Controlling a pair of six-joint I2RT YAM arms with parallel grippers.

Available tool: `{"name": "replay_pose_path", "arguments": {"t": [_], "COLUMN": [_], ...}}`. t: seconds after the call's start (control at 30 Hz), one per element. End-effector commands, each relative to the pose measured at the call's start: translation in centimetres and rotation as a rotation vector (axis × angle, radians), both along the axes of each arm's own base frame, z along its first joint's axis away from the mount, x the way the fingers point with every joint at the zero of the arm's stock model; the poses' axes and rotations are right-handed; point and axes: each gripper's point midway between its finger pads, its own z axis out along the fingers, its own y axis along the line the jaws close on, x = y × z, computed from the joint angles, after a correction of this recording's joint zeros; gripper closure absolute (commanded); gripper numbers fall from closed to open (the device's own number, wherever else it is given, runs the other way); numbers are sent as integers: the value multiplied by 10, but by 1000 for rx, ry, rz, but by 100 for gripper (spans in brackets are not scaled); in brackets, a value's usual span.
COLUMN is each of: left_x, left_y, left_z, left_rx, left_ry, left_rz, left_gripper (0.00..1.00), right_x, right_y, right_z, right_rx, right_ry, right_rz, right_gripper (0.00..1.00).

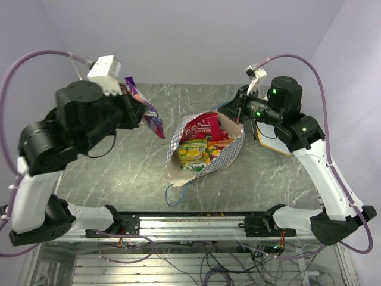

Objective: Take the snacks out of the paper bag
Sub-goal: Place the snack at the center of the board.

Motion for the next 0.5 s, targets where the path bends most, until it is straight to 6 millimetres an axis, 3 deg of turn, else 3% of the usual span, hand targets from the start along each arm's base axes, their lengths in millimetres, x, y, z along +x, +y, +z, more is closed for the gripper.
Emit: {"name": "replay_pose_path", "arguments": {"t": [0.0, 0.17, 0.3, 0.47], "left_x": [44, 109, 158, 203], "left_y": [-20, -20, -2, 69], "left_z": [7, -10, -52, -121], "left_rx": [2, -3, -32, -127], "left_ry": [-52, -22, 44, 252], "left_rz": [106, 211, 310, 482], "left_gripper": [93, 93, 93, 93], "right_x": [-16, -21, -28, -16], "right_y": [-5, -3, -10, -24], "right_z": [36, 43, 44, 54], "right_rx": [74, 65, -13, -115], "right_ry": [-112, -141, -219, -293], "right_rz": [14, 49, 85, 29], "right_gripper": [100, 100, 100, 100]}}
